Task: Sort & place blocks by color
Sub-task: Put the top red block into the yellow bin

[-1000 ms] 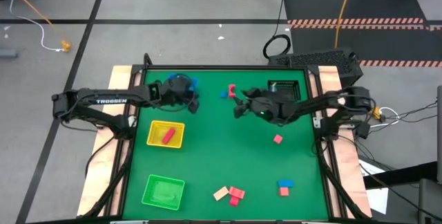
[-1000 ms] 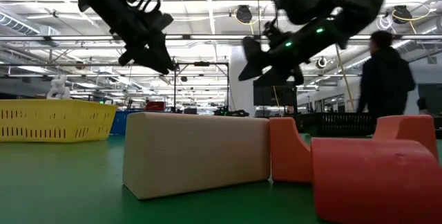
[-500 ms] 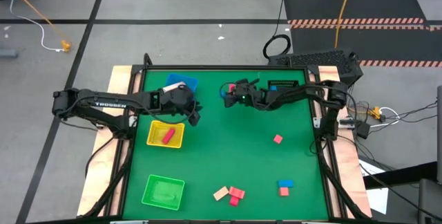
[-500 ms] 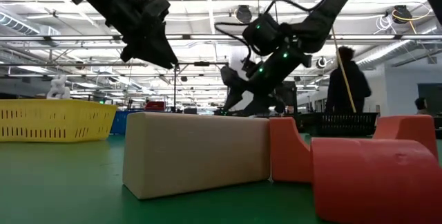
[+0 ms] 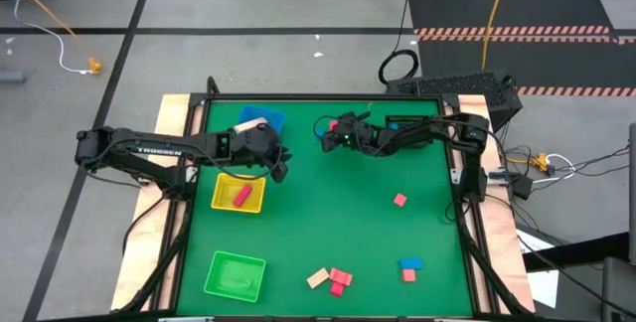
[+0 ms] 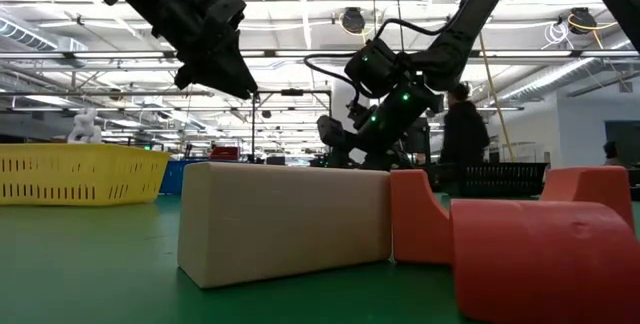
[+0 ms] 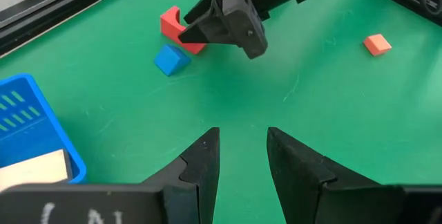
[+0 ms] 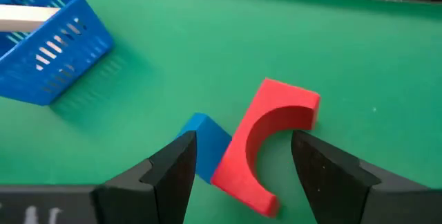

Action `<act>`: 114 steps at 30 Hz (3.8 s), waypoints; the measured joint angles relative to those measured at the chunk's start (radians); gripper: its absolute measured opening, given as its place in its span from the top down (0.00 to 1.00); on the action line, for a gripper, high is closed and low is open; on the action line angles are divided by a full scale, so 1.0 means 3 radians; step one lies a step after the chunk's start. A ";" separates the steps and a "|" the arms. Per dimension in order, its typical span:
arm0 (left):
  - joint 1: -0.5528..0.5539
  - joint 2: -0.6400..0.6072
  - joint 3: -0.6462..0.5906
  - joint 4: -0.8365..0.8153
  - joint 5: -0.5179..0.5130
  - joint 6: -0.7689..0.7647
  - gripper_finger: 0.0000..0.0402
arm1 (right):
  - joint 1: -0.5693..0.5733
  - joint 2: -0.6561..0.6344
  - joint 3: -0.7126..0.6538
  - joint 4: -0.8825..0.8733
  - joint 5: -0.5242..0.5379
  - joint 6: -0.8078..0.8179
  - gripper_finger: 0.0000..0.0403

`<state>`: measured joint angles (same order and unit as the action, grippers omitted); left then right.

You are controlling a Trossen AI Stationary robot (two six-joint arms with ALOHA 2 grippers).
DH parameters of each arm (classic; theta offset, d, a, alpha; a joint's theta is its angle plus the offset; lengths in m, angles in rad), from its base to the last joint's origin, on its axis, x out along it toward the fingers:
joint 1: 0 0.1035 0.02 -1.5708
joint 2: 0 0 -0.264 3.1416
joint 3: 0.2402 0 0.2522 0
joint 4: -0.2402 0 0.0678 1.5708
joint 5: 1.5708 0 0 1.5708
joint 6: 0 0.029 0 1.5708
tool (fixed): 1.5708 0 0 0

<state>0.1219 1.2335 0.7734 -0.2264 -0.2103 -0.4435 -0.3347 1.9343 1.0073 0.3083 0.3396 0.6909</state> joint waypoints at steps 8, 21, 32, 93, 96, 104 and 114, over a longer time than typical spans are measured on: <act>0.0000 0.0000 0.0000 0.0001 -0.0001 -0.0006 0.70 | -0.0067 0.0001 -0.0001 -0.0040 0.0073 -0.0072 0.48; 0.0000 0.0000 0.0000 0.0000 -0.0004 -0.0052 0.70 | -0.0037 0.0001 -0.0001 -0.0148 -0.0082 -0.0072 0.50; 0.0000 0.0000 0.0000 0.0000 -0.0004 -0.0062 0.70 | -0.0076 0.0001 -0.0001 -0.0217 0.0085 -0.0199 0.67; -0.1288 0.0299 0.0000 0.0823 -0.0350 0.1147 0.34 | 0.1678 -0.0894 -0.0006 -0.0313 -0.0630 -0.1708 0.71; -0.1288 0.0299 0.0000 0.0824 -0.0346 0.1147 0.33 | 0.1678 -0.0893 -0.0006 -0.0250 -0.0625 -0.1746 0.71; -0.1288 0.0299 0.0000 0.0845 -0.0201 0.1142 0.34 | 0.1680 -0.0893 -0.0006 0.0039 -0.0756 -0.1959 0.71; -0.1289 0.0298 0.0000 0.0853 -0.0188 0.1084 0.38 | 0.1689 -0.0893 -0.0005 0.0303 -0.0963 -0.2092 0.71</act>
<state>-0.2649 1.3228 0.7734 0.0296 -0.2668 -0.1181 0.1719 1.6665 1.0058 0.3993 0.0505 0.0631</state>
